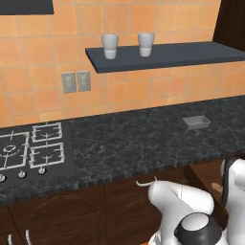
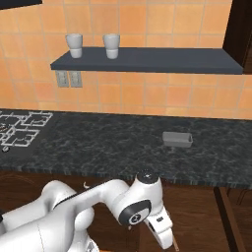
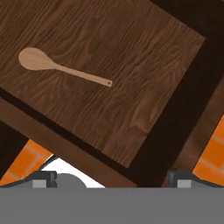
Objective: Pick the wooden spoon from the drawer and place it on the counter.
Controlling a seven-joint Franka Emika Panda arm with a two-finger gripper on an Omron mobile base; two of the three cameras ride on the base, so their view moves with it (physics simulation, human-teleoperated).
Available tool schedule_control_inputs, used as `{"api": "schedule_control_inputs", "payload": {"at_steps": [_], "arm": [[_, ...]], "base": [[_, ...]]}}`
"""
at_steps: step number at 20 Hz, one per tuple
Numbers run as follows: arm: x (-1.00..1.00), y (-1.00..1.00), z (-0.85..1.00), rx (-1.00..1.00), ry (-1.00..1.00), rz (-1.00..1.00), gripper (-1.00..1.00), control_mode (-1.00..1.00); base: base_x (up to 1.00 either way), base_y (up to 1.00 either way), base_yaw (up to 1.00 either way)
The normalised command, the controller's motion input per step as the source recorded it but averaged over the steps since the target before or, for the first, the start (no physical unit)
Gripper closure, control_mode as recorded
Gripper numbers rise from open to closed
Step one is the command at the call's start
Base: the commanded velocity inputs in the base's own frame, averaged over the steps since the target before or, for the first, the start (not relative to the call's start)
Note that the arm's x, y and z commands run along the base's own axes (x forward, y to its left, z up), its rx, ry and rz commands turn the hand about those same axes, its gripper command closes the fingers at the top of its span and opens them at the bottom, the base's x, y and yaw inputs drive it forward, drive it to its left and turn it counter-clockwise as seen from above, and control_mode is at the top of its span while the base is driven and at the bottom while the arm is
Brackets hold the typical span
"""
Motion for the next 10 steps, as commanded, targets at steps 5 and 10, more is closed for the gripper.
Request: {"api": "schedule_control_inputs", "payload": {"at_steps": [5, 10], "arm": [[0.36, -0.21, -0.09, 0.03, 0.01, 0.20, -1.00, -1.00], [0.15, -0.41, 0.02, 0.05, 0.08, 0.20, -1.00, -1.00]], "base": [[0.00, 0.00, 0.00], [0.00, 0.00, 0.00]]}}
